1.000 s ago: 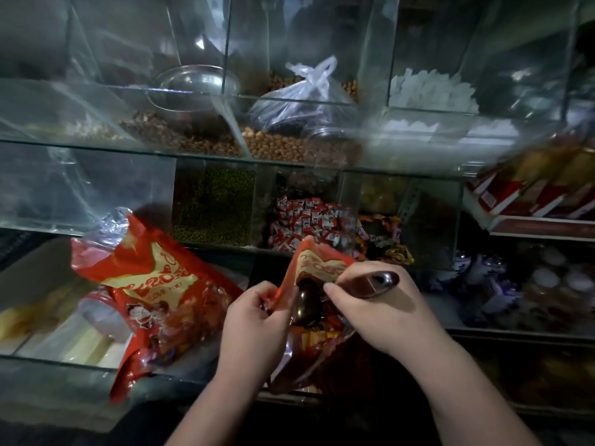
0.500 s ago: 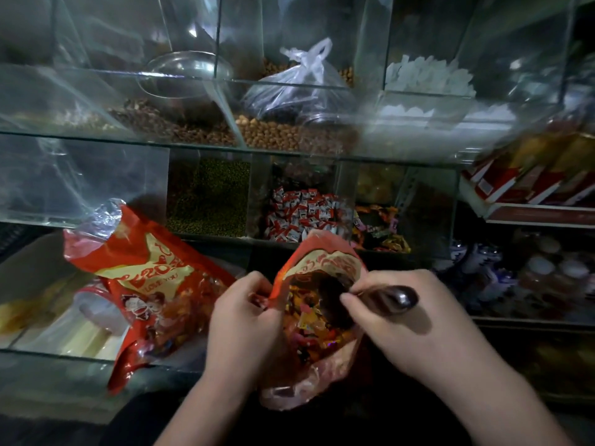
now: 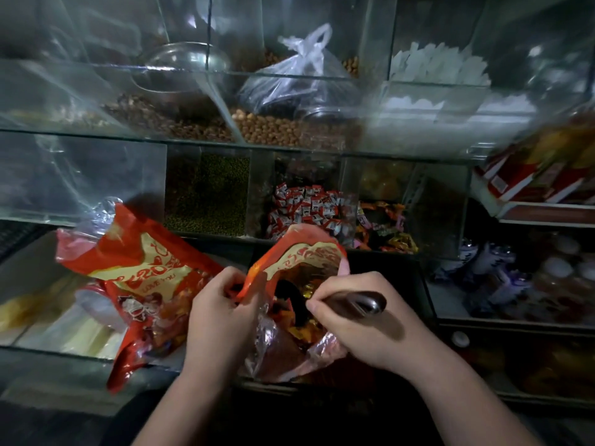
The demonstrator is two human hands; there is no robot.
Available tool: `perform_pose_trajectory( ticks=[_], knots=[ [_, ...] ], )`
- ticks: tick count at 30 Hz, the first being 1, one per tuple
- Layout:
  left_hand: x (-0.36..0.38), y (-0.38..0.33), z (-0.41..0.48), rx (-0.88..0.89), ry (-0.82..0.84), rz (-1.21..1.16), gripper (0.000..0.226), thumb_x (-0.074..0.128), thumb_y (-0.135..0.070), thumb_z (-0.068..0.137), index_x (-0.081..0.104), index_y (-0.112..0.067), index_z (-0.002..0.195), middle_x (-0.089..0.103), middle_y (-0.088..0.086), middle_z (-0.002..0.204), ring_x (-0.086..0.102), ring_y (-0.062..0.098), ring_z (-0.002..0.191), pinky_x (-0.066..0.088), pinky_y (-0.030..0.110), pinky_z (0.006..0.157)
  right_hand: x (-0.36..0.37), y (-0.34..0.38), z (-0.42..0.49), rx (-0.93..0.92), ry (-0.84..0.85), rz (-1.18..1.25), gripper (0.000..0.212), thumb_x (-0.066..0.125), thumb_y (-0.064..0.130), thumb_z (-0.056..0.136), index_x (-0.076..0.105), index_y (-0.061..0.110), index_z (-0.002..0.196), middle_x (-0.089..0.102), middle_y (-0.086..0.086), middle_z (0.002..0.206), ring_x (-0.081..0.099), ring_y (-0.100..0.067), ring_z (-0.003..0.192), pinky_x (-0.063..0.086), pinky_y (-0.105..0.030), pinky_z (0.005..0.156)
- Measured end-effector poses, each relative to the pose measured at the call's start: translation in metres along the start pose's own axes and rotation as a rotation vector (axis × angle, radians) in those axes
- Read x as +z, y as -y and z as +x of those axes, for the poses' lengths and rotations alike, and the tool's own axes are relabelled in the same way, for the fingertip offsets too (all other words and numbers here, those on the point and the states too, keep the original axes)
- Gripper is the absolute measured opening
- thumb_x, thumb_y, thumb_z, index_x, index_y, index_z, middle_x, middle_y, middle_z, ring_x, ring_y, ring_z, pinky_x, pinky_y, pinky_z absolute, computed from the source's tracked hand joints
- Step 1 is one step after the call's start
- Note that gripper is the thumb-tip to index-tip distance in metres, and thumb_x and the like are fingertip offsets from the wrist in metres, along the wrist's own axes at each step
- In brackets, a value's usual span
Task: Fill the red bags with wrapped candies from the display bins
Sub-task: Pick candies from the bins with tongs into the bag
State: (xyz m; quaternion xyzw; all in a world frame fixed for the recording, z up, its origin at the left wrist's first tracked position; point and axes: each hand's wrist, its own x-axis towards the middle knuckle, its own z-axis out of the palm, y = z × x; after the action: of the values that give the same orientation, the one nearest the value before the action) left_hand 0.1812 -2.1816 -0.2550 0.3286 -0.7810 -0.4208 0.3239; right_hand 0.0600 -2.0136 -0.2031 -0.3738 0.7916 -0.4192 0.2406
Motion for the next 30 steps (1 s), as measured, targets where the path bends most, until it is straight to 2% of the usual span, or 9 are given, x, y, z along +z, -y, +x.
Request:
perform_pose_trajectory(
  ticks=[1,3,6,12,16,21,25,28,30],
  knots=[
    [-0.003,0.000,0.001,-0.024,0.059,0.010,0.019,0.062,-0.053,0.078,0.064,-0.034,0.078,0.065,-0.012,0.067,0.058,0.006,0.051,0.043,0.019,0.041,-0.001,0.000,0.001,-0.004,0.026,-0.010,0.018,0.071,0.035,0.092,0.078,0.029,0.077,0.075,0.013,0.074,0.072,-0.005,0.075,0.041,-0.022,0.110],
    [-0.004,0.004,-0.003,-0.051,0.136,0.022,0.021,0.060,-0.055,0.075,0.066,-0.034,0.077,0.064,-0.012,0.062,0.055,0.003,0.045,0.040,0.018,0.039,-0.001,-0.003,0.002,0.082,-0.033,-0.006,0.017,0.072,0.041,0.092,0.077,0.036,0.076,0.072,0.016,0.065,0.069,0.003,0.061,0.044,-0.003,0.071],
    [0.000,0.013,-0.010,-0.092,0.127,-0.004,0.017,0.066,-0.043,0.085,0.066,-0.029,0.076,0.061,-0.008,0.058,0.048,0.001,0.045,0.039,0.021,0.044,0.008,-0.014,0.000,0.240,-0.309,0.151,0.022,0.072,0.037,0.094,0.075,0.036,0.072,0.063,0.004,0.044,0.060,-0.005,0.037,0.042,-0.008,0.043],
    [-0.002,0.005,-0.013,0.039,-0.139,0.068,0.035,0.078,-0.029,0.080,0.053,-0.042,0.100,0.059,-0.024,0.097,0.059,-0.005,0.090,0.047,0.010,0.067,0.018,-0.020,-0.013,0.240,-0.585,0.463,0.026,0.070,0.031,0.098,0.076,0.036,0.073,0.070,-0.007,0.053,0.065,-0.017,0.038,0.045,-0.019,0.037],
    [-0.001,0.002,-0.022,0.485,-0.177,0.086,0.026,0.068,-0.010,0.087,0.060,-0.015,0.111,0.054,0.002,0.121,0.055,0.018,0.114,0.046,0.030,0.097,0.016,-0.016,-0.023,0.216,-0.616,0.538,0.026,0.069,0.030,0.099,0.078,0.035,0.075,0.076,-0.010,0.064,0.075,-0.026,0.052,0.056,-0.027,0.044],
    [-0.007,-0.011,-0.025,0.407,-0.139,0.254,0.013,0.072,-0.001,0.083,0.075,-0.010,0.092,0.056,0.010,0.123,0.050,0.028,0.117,0.046,0.048,0.096,-0.005,-0.011,-0.037,0.221,-0.626,0.576,0.012,0.081,0.027,0.088,0.079,0.032,0.078,0.077,-0.013,0.066,0.078,-0.030,0.059,0.060,-0.028,0.048],
    [-0.018,-0.041,-0.032,0.533,-0.236,0.237,0.015,0.072,-0.010,0.082,0.076,-0.014,0.096,0.059,0.007,0.119,0.051,0.026,0.114,0.036,0.032,0.099,-0.020,-0.010,-0.040,0.232,-0.611,0.558,0.011,0.084,0.027,0.085,0.078,0.029,0.076,0.076,-0.016,0.066,0.078,-0.031,0.062,0.061,-0.029,0.050],
    [0.001,-0.061,-0.058,0.677,0.044,0.014,0.012,0.065,-0.012,0.089,0.075,-0.015,0.096,0.065,-0.003,0.107,0.062,0.013,0.102,0.047,0.022,0.090,-0.027,-0.005,-0.040,0.218,-0.618,0.613,0.019,0.083,0.045,0.073,0.076,0.027,0.073,0.075,-0.018,0.065,0.078,-0.033,0.061,0.060,-0.029,0.048],
    [0.020,-0.062,-0.066,0.545,0.251,0.006,0.018,0.060,-0.021,0.092,0.072,-0.020,0.106,0.063,-0.012,0.111,0.060,0.002,0.104,0.046,0.015,0.091,-0.030,-0.006,-0.041,0.200,-0.671,0.637,0.038,0.081,0.052,0.065,0.073,0.016,0.074,0.074,-0.019,0.062,0.077,-0.036,0.058,0.059,-0.031,0.046]
  ],
)
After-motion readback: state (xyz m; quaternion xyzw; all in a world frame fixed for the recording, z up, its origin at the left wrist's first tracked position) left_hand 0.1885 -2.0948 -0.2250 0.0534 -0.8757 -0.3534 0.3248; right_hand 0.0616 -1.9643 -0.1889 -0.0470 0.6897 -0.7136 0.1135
